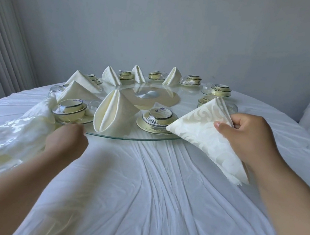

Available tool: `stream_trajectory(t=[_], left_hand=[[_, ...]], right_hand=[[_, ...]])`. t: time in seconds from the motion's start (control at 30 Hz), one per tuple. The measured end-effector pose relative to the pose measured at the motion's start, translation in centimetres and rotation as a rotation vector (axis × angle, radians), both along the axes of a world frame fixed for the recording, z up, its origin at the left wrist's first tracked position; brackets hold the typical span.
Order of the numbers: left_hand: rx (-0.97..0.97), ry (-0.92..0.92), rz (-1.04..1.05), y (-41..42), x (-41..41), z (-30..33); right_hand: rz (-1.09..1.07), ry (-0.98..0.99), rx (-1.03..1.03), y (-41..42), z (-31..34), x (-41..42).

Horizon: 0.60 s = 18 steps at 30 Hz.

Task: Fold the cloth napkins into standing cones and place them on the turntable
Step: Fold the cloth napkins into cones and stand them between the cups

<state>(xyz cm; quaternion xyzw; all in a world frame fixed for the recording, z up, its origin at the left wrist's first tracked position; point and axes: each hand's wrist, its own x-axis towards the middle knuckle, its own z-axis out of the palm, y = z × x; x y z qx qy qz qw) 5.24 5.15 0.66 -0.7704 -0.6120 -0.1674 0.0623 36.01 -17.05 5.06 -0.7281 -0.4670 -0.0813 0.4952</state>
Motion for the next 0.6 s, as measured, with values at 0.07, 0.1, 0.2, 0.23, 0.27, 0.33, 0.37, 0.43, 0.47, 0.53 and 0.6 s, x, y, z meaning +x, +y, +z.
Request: stream_trajectory(t=[0.07,0.1,0.2,0.23,0.27,0.33,0.37,0.43,0.47,0.53,0.6], left_hand=[[0.096,-0.056,-0.050,-1.5,0.9,0.3],[0.137,-0.082,-0.087,-2.4,1.5,0.4],[0.206,-0.124,-0.235,-4.9,3.8,0.3],[0.207,-0.128,-0.308,-5.5,4.7,0.1],[0.191,-0.123,-0.390,-6.0,5.5,-0.3],[0.124,-0.097,-0.546,-6.8,7.2,-1.0],[0.095,-0.090,-0.609,-7.1,8.1,-1.3],[0.053,-0.068,-0.704,-7.5,9.9,-1.6],[0.041,-0.053,-0.739,-7.6,10.8,-1.7],[0.027,-0.020,-0.786,-7.7,12.3,-1.8],[0.003,0.004,-0.793,-7.7,13.5,-1.8]], right_hand=[[-0.032,-0.008,-0.005,0.0,0.1,0.4],[-0.045,-0.007,-0.006,0.0,0.2,0.5],[-0.092,-0.015,-0.008,0.4,0.6,1.0],[-0.112,-0.022,-0.010,0.7,0.7,1.1],[-0.130,-0.028,-0.011,1.1,0.9,1.1],[-0.153,-0.027,-0.016,2.1,1.1,1.2],[-0.164,-0.021,-0.021,2.7,1.2,1.3],[-0.187,-0.006,-0.036,4.1,1.3,1.4],[-0.195,0.000,-0.041,4.8,1.2,1.4],[-0.201,0.002,-0.043,6.5,1.0,1.4],[-0.205,-0.014,-0.046,8.3,0.8,1.2]])
